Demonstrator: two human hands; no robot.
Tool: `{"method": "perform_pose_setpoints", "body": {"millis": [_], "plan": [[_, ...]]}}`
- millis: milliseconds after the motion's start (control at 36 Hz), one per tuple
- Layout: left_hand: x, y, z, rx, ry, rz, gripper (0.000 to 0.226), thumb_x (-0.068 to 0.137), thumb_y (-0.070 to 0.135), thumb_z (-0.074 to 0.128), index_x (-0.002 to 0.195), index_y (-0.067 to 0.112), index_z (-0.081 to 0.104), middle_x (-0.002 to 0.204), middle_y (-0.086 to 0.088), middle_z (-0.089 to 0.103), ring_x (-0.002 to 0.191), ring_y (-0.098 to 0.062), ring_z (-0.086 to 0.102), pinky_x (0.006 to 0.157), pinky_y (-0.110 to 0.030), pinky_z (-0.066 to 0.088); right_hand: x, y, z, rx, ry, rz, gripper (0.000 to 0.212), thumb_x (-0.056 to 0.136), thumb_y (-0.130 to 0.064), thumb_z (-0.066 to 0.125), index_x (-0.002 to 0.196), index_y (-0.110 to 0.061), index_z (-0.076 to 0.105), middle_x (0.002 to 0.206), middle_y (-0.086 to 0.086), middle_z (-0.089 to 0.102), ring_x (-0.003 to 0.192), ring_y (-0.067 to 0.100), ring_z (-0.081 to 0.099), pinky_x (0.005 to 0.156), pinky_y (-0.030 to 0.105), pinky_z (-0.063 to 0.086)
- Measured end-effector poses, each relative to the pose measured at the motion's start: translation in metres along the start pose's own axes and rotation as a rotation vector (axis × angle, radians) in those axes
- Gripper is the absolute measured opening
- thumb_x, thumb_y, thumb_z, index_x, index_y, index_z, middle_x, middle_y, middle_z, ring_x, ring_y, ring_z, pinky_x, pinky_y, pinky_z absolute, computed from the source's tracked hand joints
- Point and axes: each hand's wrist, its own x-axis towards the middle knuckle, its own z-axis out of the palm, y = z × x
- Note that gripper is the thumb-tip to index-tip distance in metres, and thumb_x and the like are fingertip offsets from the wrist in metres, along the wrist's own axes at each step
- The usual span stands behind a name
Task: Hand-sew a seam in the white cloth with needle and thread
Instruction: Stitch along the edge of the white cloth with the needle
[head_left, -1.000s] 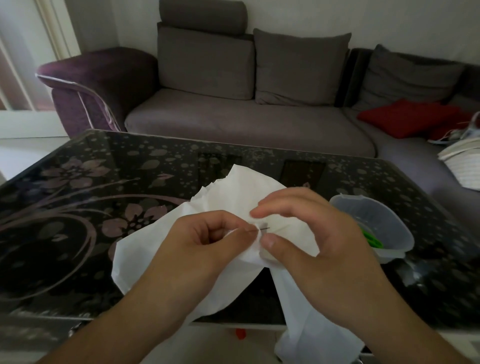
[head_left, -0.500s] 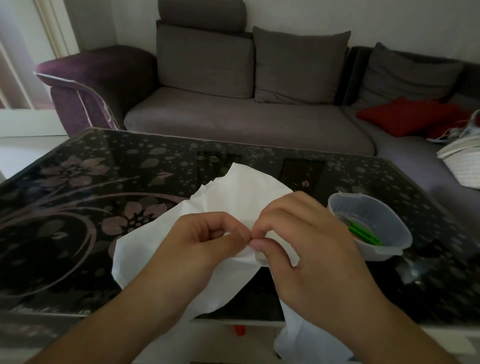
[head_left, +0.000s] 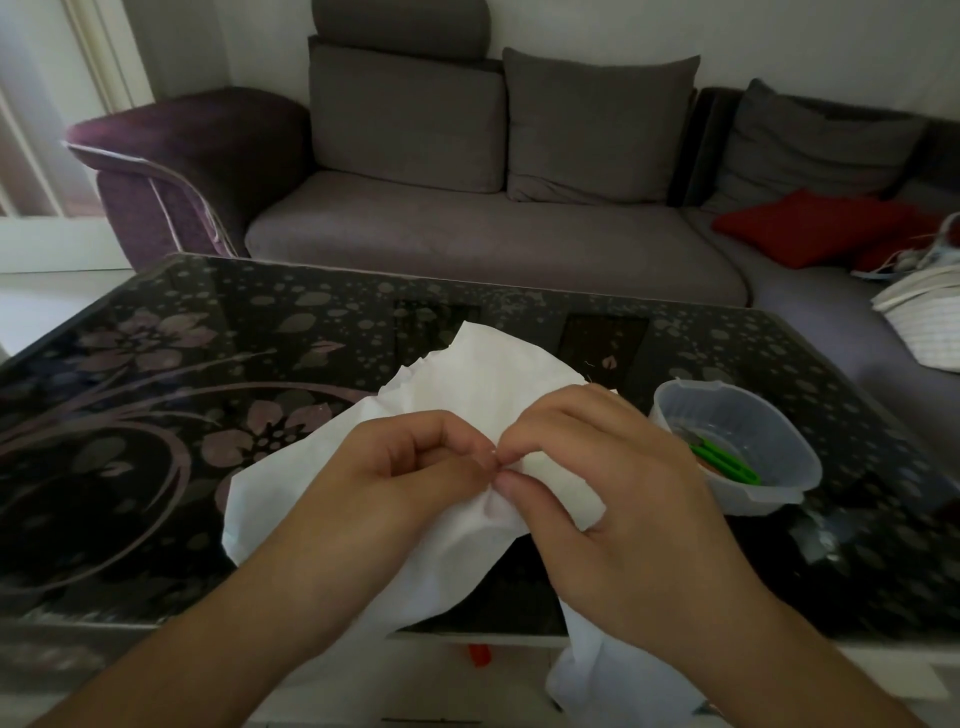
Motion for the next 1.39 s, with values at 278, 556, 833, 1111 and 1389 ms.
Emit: {"method": "perform_pose_setpoints", "body": {"millis": [278, 556, 833, 1111, 1389], "plan": [[-0.003, -0.001, 0.004, 0.096, 0.045, 0.065, 0.017, 0.096, 0.027, 0.067, 0.082, 0.023, 0.076, 0.072, 0.005, 0.073, 0.068, -0.006, 0.064, 0.068, -0.023, 0.046, 0.006, -0.014, 0.000, 0.532, 0.109, 0.481, 0.023, 0.087, -0.004, 0.074, 0.079, -0.026, 0.074, 0.086, -0.014, 0.073, 0.094, 0.009, 0.069, 0.079, 0.014, 0.053], [-0.001, -0.006, 0.006, 0.208, 0.107, 0.136, 0.013, 0.093, 0.034, 0.065, 0.086, 0.029, 0.075, 0.079, 0.008, 0.075, 0.077, -0.010, 0.068, 0.076, -0.027, 0.047, 0.007, -0.016, 0.002, 0.728, 0.216, 0.640, 0.020, 0.095, 0.001, 0.061, 0.086, -0.014, 0.072, 0.085, -0.005, 0.076, 0.086, 0.011, 0.073, 0.077, 0.013, 0.055], [-0.002, -0.007, 0.004, 0.239, 0.134, 0.117, 0.014, 0.096, 0.031, 0.066, 0.086, 0.029, 0.075, 0.079, 0.010, 0.074, 0.076, -0.004, 0.066, 0.071, -0.015, 0.044, 0.015, -0.005, -0.008, 1.243, 0.312, 0.811, 0.025, 0.108, -0.008, 0.043, 0.089, -0.004, 0.058, 0.081, 0.012, 0.060, 0.078, 0.026, 0.069, 0.086, 0.045, 0.061], [-0.001, -0.009, 0.003, 0.212, 0.148, 0.114, 0.014, 0.095, 0.033, 0.065, 0.084, 0.030, 0.074, 0.076, 0.009, 0.073, 0.073, -0.005, 0.066, 0.070, -0.021, 0.046, 0.015, -0.002, -0.016, 0.713, 0.045, 0.769, 0.019, 0.106, -0.011, 0.046, 0.093, -0.017, 0.058, 0.072, 0.001, 0.061, 0.054, 0.011, 0.045, 0.051, 0.022, 0.039], [-0.001, -0.007, 0.002, 0.242, 0.176, 0.126, 0.016, 0.097, 0.028, 0.065, 0.085, 0.026, 0.075, 0.074, 0.006, 0.073, 0.070, -0.003, 0.064, 0.070, -0.021, 0.044, 0.009, 0.003, -0.019, 0.108, -0.276, 0.521, 0.016, 0.090, -0.040, 0.074, 0.093, -0.042, 0.059, 0.074, -0.032, 0.055, 0.077, -0.012, 0.054, 0.062, 0.009, 0.041]]}}
